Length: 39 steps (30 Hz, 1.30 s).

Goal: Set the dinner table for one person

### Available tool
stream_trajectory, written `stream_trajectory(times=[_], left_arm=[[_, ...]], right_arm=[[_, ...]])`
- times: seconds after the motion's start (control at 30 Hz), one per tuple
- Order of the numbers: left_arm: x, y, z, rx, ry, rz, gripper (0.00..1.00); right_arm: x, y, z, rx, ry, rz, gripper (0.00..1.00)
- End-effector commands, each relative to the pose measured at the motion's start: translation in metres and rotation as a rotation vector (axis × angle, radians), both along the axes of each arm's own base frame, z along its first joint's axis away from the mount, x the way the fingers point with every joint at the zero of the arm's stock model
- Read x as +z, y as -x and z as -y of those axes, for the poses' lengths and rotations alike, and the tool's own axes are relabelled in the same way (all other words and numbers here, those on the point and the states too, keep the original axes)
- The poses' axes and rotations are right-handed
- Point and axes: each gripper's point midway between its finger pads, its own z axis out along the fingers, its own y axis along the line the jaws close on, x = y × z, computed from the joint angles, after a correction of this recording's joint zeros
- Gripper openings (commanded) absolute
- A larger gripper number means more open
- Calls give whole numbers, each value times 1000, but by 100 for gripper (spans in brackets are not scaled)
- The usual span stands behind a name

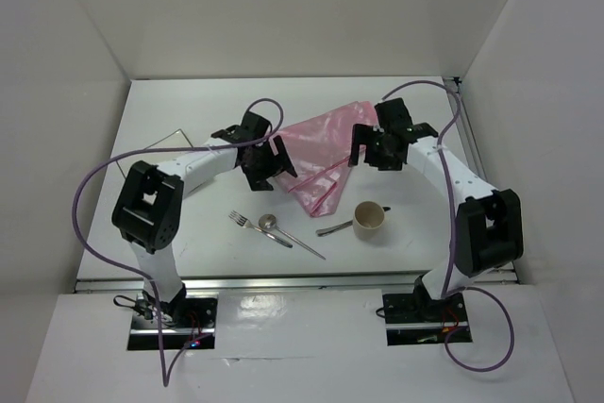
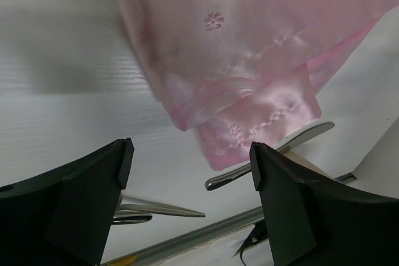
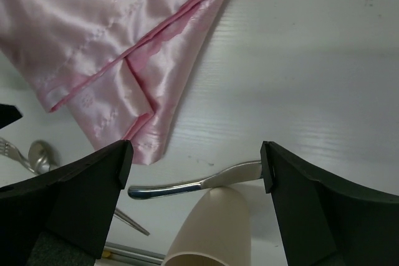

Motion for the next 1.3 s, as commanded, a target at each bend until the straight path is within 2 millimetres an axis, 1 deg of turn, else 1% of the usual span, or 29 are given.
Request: stream_trajectory(times=[0.0,0.03,0.07,0.1,0.13,0.17,0.2,0.23,0.3,0.37,0.43,0.47,0.5,0.53,0.57,0.63,0.7,0.73,0.77,0.8,0.9,0.93,0.97,1.0,1.03,1.1,1.13,1.2,1.27], left_arm=[[6,-5,18,1,88,3,95],[6,-5,18,1,88,3,95],[0,-5,16,4,91,-19,94],[-7,-7,17,4,85,-31,94],[-10,-6,18,0,88,-43,92],[-10,-6,18,0,88,-43,90],[-13,-7,21,-5,97,-45,89],[-14,-8,21,3,103,-45,87],[-19,-6,23,-1,91,-52,86],[-21,-4,21,14,82,-64,86],[-32,3,18,23,75,-88,87],[-27,0,19,21,85,-68,87],[-28,1,20,17,95,-66,87],[-32,1,20,25,93,-79,86],[-31,-1,22,24,99,-67,84],[-39,-4,25,27,110,-74,81],[-42,-8,27,27,112,-70,78],[-46,-7,26,28,103,-88,78],[-44,-10,27,27,107,-81,78],[-44,-10,27,27,107,-80,78],[-40,-14,30,26,115,-64,73],[-41,-12,29,27,111,-72,69],[-37,-16,30,26,116,-61,68],[-33,-15,30,26,116,-61,65],[-33,-15,30,26,116,-61,62],[-24,-16,30,25,126,-41,47],[-24,-16,30,25,126,-41,43],[-18,-17,29,20,118,-28,38],[-11,-19,30,11,118,-15,38]], right_arm=[[20,-1,-32,133,-54,71,95],[21,-2,-36,144,-55,74,95],[18,1,-43,162,-53,64,92],[14,-3,-43,157,-44,58,91],[14,-2,-49,174,-44,57,91],[14,0,-55,189,-44,57,91],[9,0,-55,189,-40,42,91],[8,0,-61,194,-45,38,89],[5,1,-65,204,-42,29,87],[6,3,-74,221,-66,21,86],[2,5,-77,230,-63,11,85],[5,6,-84,248,-75,16,84],[0,8,-88,258,-71,2,84],[0,8,-88,258,-71,2,84],[-4,10,-91,268,-68,-8,80],[-7,9,-94,274,-75,-11,80],[-7,8,-97,270,-87,-18,80],[-5,7,-99,268,-102,-13,80],[-9,7,-99,268,-99,-22,80],[-7,6,-102,275,-112,-15,80],[-14,4,-107,285,-122,-32,80],[-18,4,-107,284,-120,-41,80],[-25,4,-107,283,-114,-57,80],[-25,2,-108,283,-114,-57,80],[-29,1,-106,278,-104,-63,80],[-28,-4,-109,278,-106,-58,80],[-34,-4,-109,277,-101,-72,80],[-36,-6,-109,284,-96,-74,78],[-45,-6,-111,289,-99,-89,76]])
